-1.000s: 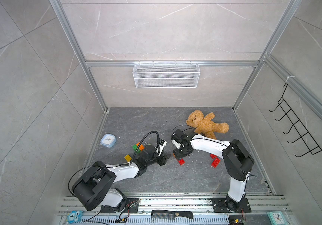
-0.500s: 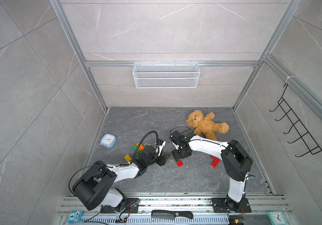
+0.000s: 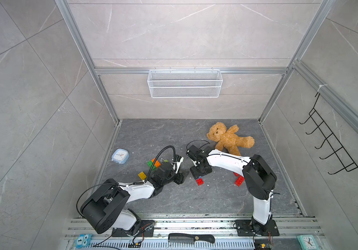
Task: Assemble a rectangle with lego
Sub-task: Assemble the lego brick with the lego brick.
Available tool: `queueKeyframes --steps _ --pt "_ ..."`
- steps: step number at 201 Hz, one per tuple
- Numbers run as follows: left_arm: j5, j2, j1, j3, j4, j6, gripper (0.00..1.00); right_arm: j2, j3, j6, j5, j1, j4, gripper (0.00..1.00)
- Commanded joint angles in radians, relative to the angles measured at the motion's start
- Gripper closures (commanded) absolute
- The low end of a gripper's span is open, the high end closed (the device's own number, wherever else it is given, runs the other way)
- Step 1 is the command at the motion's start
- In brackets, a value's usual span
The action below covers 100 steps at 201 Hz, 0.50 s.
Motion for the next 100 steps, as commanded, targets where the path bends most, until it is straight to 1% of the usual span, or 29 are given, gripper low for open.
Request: queueKeyframes --steps 1,16,37,54,71,86,100 --pt "-0.005 -0.033 0.006 0.0 0.005 -0.004 0.3 0.039 0.002 -0.015 -0.046 0.005 -0.093 0.35" --pt "-0.006 -0.036 0.006 0.001 0.003 -0.002 0.28 0.023 0.027 -0.015 -0.047 0.005 -0.107 0.24" --pt "-0.006 -0.041 0.005 0.002 -0.002 0.006 0.28 0.007 0.047 -0.016 -0.062 0.005 -0.117 0.14" --pt "-0.009 -0.048 0.005 0.005 -0.01 0.011 0.28 -0.012 0.057 -0.016 -0.072 0.005 -0.122 0.11" --pt "-0.017 -0.066 0.009 0.003 -0.018 0.015 0.27 -0.061 0.063 -0.018 -0.07 -0.001 -0.133 0.1" --pt "-0.012 -0.11 0.04 -0.001 -0.048 0.008 0.27 -0.171 0.007 0.005 -0.099 -0.04 -0.09 0.1" --pt "-0.011 -0.162 0.064 0.022 -0.131 0.046 0.26 -0.303 -0.101 0.053 -0.137 -0.128 -0.018 0.11"
